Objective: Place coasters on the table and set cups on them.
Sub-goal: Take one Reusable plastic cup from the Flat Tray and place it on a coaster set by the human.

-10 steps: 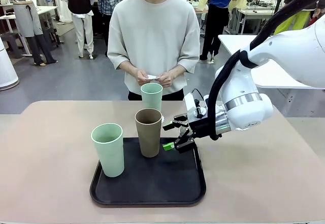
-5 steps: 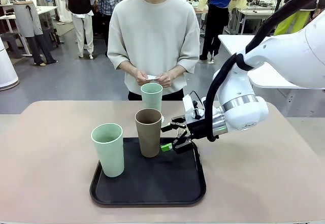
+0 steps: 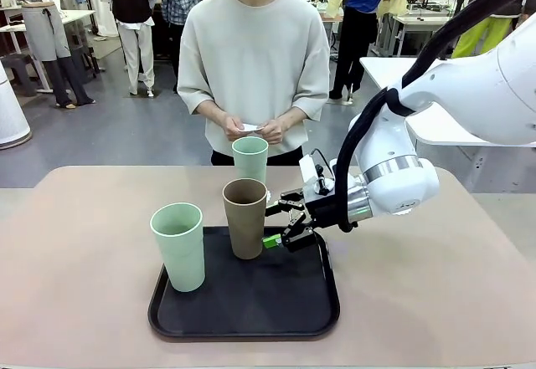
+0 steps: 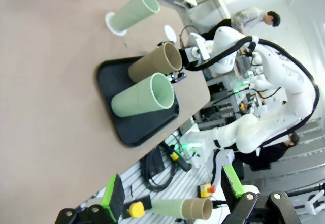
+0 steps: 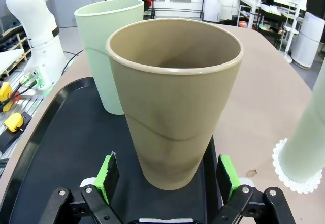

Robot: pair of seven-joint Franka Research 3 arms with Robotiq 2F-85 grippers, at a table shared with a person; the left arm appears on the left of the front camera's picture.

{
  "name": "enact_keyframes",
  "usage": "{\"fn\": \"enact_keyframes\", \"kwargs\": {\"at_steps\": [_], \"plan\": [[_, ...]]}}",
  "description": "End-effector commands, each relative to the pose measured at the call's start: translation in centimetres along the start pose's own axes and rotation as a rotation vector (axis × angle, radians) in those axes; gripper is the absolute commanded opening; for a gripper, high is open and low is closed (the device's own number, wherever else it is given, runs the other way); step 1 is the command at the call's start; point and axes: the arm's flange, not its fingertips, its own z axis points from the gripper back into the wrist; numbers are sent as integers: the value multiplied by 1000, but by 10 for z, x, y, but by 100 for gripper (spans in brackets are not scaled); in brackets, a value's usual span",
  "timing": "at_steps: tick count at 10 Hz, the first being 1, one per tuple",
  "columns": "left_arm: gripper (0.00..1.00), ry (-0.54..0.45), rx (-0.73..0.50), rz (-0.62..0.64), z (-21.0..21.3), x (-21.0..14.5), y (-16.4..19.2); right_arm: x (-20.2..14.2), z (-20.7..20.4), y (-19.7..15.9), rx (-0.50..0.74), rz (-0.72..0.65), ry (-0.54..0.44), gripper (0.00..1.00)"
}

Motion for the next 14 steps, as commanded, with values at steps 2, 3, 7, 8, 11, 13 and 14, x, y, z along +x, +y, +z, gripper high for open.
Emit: {"fn": "enact_keyframes", "kwargs": {"at_steps": [2,3,7,8,11,13,14], "plan": [[100,-2,-12,-3,1,-1,-2,-2,-19,-8,-17,4,-26,100],[100,-2,-12,-3,1,-1,-2,-2,-22,-9,-14,-1,-29,100],[100,-2,-12,-3,1,-1,-2,2,-32,-13,2,-2,-38,100],[100,-2,-12,-3,1,-1,-2,2,-34,-14,7,-1,-39,100],[100,-2,-12,-3,1,-1,-2,4,-43,-19,17,-3,-47,100],[100,-2,-12,-3,1,-1,-2,3,-49,-23,27,-23,-63,100],[100,-2,-12,-3,1,-1,-2,3,-50,-23,44,-21,-82,100]]}}
